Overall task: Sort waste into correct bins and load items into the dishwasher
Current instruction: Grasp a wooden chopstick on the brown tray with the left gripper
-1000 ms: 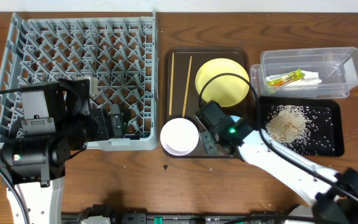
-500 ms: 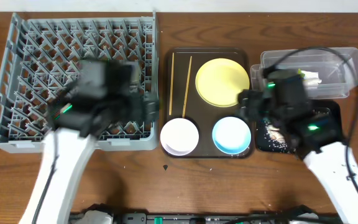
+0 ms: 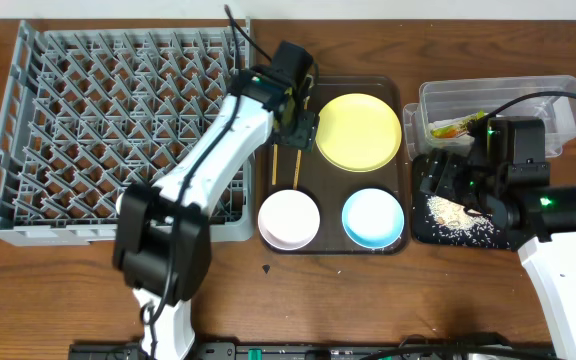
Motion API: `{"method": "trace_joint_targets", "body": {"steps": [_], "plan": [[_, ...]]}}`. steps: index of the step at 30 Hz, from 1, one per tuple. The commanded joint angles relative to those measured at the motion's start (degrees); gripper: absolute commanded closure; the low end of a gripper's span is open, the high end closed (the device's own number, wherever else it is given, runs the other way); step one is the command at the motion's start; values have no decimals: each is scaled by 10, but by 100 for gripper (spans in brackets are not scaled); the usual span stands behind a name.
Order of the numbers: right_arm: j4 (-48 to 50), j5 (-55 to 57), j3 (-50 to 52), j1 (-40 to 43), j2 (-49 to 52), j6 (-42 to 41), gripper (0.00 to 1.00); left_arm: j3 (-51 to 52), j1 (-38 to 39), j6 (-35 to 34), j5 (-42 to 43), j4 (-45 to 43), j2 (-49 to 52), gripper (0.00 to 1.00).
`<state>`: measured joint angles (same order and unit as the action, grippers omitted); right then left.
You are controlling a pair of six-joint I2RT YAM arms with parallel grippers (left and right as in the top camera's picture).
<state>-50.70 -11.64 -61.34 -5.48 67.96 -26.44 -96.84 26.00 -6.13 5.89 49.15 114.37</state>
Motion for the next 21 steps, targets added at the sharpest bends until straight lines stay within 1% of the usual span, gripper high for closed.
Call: {"method": "trace_joint_targets", "body": {"steps": [1,3,8,11,16,19,21], "plan": [[-1,-8,-6,3,-6,8,24,-11,1,5,-10,-30,38,34],[-1,-9,-6,3,-6,8,24,-11,1,5,-10,-45,60,35],[-2,-9,-6,3,-6,8,23,-11,1,5,-10,-71,108,51],[-2,-8,-6,3,-6,8,23,-11,2,5,-10,-79,128,58],[-1,-8,-6,2,-6,8,23,-10,8,5,-10,-84,151,65],[-1,-8,-6,2,-6,8,23,-9,14,5,-10,-87,162,68],[-1,-8,-6,2,-6,8,23,-9,21,5,-10,-87,173,76]]}}
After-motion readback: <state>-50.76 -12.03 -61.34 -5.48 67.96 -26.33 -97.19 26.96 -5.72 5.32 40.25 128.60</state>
